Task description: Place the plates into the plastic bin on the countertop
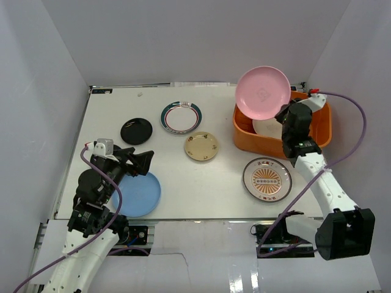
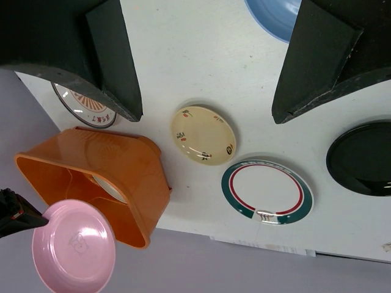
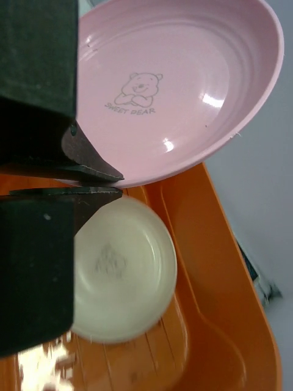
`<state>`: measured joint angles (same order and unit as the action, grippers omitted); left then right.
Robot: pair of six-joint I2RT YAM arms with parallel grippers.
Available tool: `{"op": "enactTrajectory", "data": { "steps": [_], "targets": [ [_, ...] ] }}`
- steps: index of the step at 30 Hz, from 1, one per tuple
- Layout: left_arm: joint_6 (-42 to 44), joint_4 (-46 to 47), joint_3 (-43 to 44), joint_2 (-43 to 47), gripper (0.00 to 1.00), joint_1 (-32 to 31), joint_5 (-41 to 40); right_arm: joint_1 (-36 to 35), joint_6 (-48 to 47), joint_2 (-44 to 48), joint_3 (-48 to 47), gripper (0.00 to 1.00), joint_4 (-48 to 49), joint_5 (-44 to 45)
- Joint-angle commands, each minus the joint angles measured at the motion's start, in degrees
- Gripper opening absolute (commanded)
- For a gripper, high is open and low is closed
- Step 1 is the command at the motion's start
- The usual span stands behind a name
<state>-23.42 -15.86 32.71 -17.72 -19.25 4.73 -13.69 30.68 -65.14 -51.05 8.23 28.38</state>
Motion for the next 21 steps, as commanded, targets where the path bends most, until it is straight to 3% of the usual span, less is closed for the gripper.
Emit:
{"op": "enactTrajectory", "data": {
  "steps": [1, 6, 16, 18, 19, 21],
  "targets": [
    [-0.22, 0.56, 1.48, 0.75, 0.98, 0.08, 1.16, 7.43, -8.26, 0.72, -1.69, 0.08, -6.29, -3.94],
    [-0.22, 0.39, 1.3, 0.84, 0.98, -0.35, 0.81, 18.69, -6.07, -4.1, 0.16, 0.08, -7.08, -9.38],
    [-0.31, 0.48, 1.22, 0.93, 0.98, -0.88, 0.81, 20.64, -6.24, -14.39, -2.38, 0.12, -10.6, -13.79],
    [-0.4, 0.48, 1.3, 0.75, 0.98, -0.97, 0.81, 20.55, -6.24, -14.31, -2.65, 0.33, -10.95, -13.71],
    [-0.4, 0.48, 1.22, 0.75, 0.98, -0.88, 0.81, 20.55, -6.24, -13.96, -3.0, 0.51, -11.04, -13.7],
    [-0.4, 0.56, 1.22, 0.49, 0.98, -0.97, 0.81, 20.55, -6.24, -12.21, -3.44, 0.6, -11.65, -14.83]
  ]
}}
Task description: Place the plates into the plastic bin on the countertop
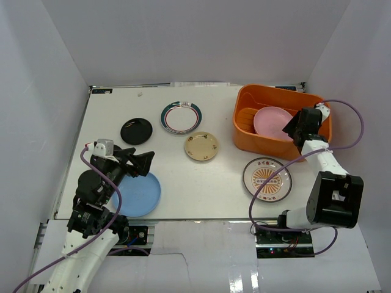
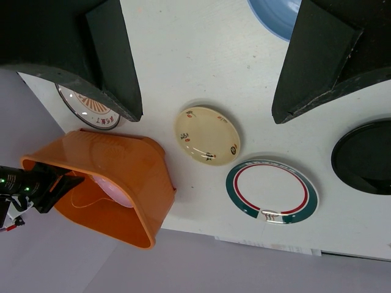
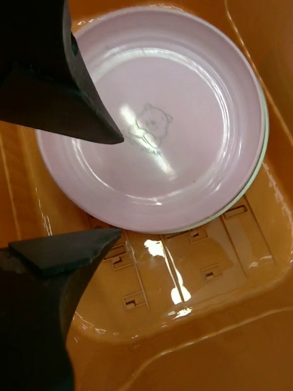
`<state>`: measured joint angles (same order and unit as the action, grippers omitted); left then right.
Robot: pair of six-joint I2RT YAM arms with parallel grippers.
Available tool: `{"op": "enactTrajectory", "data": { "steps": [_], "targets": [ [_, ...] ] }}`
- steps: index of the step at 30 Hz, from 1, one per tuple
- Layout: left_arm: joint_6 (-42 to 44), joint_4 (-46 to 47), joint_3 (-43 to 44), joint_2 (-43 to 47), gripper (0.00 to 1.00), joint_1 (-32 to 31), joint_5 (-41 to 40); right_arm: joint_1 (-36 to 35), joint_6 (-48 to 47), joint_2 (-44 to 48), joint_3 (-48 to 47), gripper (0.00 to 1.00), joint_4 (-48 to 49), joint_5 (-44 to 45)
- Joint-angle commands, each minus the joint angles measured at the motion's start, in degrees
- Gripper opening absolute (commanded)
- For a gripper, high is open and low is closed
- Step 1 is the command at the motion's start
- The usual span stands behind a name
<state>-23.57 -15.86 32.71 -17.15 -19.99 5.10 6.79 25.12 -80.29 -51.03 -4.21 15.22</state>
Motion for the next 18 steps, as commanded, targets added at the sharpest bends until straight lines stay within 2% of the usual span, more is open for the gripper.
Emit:
{"op": "enactTrajectory", "data": {
  "steps": [1, 2, 4, 7, 8, 10, 11, 12, 15, 18],
  "targets": [
    [-0.25, 0.48, 1.22, -0.17, 0.98, -0.14, 0.43, 0.07, -0.78, 3.82, -3.64, 0.65, 0.87, -2.91],
    [-0.16, 0.56, 1.3, -0.25, 0.98, -0.14, 0.43, -0.45, -0.69, 5.83, -3.47, 0.69, 1.13, -4.4],
    [0.02, 0.21, 1.65, -0.26, 0.98, -0.23, 0.26, -2.47, -0.08, 7.86, -2.34, 0.69, 2.44, -8.27],
    [0.11, -0.49, 2.36, 0.18, 0.98, -0.23, -2.63, -12.91, 0.19, 11.73, -0.49, 0.69, 2.8, -7.93],
    [0.11, -0.75, 2.62, 0.1, 0.98, -0.23, -3.6, -19.29, 0.01, 13.82, 1.78, 0.69, 3.5, -7.58],
    [0.11, -1.37, 2.89, 0.01, 0.98, -0.14, -6.32, -26.0, 1.85, 15.77, 4.87, 0.68, 6.39, -5.65],
    [0.19, -1.46, 3.67, -0.25, 0.98, -0.23, -6.51, -32.56, 2.64, 17.08, 8.45, 0.68, 9.71, -5.9],
    [0.37, -1.89, 4.11, -0.43, 0.98, -0.14, -6.94, -35.67, 5.09, 17.27, 9.88, 0.68, 11.14, -5.73],
    [1.86, -2.42, 6.74, -1.75, 0.98, -0.23, -9.23, -49.12, 9.22, 14.04, 12.79, 0.68, 16.5, -4.86],
    [2.65, -3.13, 7.72, -2.28, 0.98, -0.23, -13.62, -60.2, 11.69, 4.82, 10.0, 0.69, 20.53, -5.81]
  ]
}}
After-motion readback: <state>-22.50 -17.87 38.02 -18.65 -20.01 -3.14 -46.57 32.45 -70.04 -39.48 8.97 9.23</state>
